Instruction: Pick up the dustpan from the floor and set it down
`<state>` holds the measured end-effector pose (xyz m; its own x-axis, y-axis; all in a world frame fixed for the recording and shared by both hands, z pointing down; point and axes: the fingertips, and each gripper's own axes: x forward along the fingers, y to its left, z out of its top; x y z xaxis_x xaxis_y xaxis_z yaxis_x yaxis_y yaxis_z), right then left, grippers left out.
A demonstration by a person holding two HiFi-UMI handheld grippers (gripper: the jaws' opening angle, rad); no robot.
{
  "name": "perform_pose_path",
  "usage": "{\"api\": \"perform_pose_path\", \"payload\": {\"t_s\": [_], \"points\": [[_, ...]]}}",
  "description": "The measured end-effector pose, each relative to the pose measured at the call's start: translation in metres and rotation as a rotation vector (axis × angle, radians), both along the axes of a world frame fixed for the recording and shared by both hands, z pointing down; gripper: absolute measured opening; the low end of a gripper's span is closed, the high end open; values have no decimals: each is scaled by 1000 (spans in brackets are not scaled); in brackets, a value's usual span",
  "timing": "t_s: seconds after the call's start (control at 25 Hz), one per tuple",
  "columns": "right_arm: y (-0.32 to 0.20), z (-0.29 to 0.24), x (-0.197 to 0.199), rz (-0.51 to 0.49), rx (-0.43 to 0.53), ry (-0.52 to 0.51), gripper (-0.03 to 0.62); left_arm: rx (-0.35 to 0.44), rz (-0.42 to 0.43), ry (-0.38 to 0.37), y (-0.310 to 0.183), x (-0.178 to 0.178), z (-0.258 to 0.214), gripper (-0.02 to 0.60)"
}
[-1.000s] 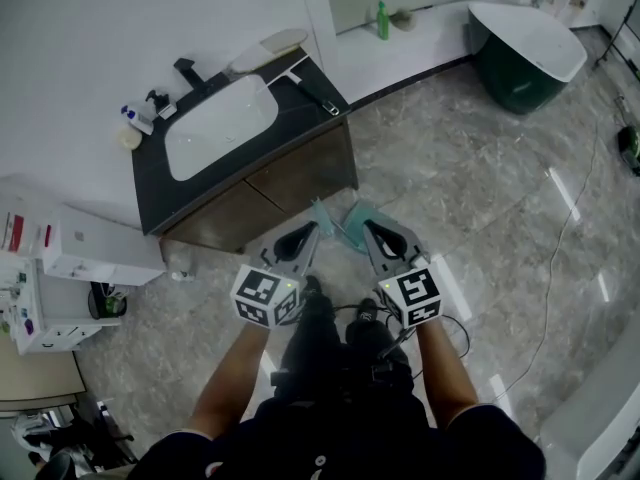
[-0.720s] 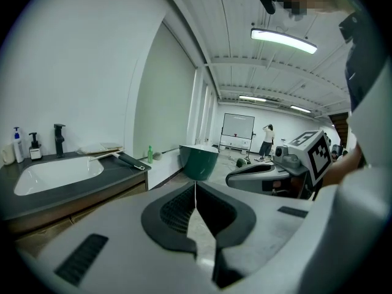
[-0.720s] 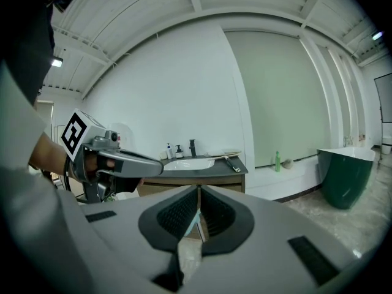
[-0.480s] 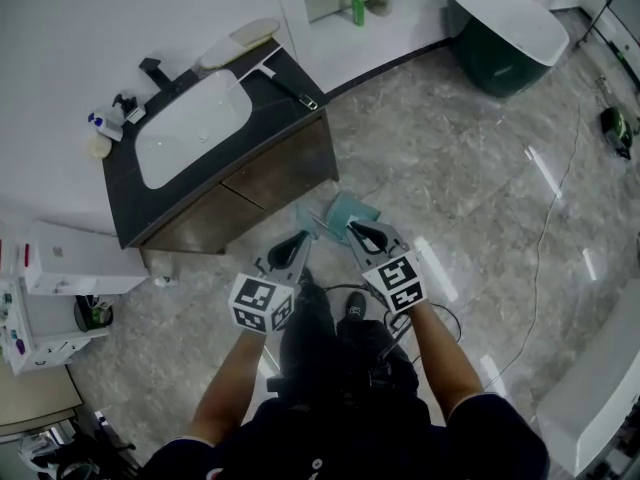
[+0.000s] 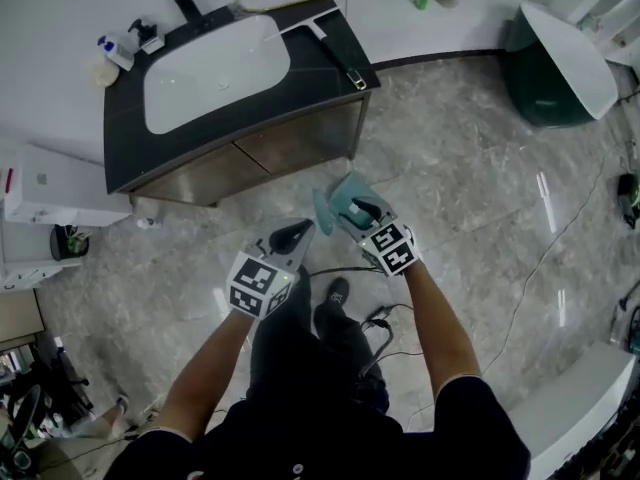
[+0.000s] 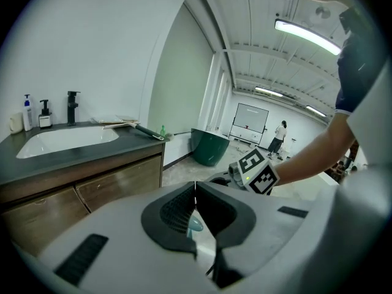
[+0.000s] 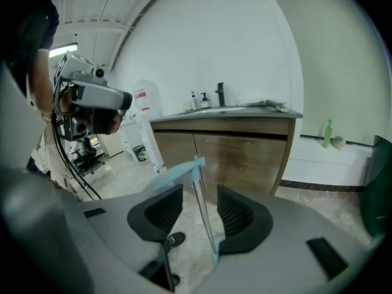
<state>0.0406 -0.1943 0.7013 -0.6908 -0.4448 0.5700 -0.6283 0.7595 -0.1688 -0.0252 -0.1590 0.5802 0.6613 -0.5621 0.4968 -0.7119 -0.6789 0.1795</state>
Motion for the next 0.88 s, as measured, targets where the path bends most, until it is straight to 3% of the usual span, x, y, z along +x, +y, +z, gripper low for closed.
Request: {"api": "perform_pose_path", "payload": {"t_s": [0.2, 0.36, 0.6, 0.64, 0.72, 0.88], "points": [[-13, 41, -32, -189, -17, 22, 212, -41, -36, 9, -16, -13, 26, 15], [-24, 57, -55, -286, -19, 28, 215, -73, -49, 12, -24, -21, 42, 15], [-41, 54, -81, -342, 0, -29, 212, -103, -59, 12, -33, -32, 55, 15], [-43, 53, -84, -349, 8, -31, 203, -105, -58, 13, -34, -33, 56, 15], [-44, 52, -89, -358, 25, -27, 110, -108, -57, 15, -35, -34, 58, 15], [-42, 53, -94, -344, 18, -12, 110, -105, -57, 22, -32, -38, 59, 14]]}}
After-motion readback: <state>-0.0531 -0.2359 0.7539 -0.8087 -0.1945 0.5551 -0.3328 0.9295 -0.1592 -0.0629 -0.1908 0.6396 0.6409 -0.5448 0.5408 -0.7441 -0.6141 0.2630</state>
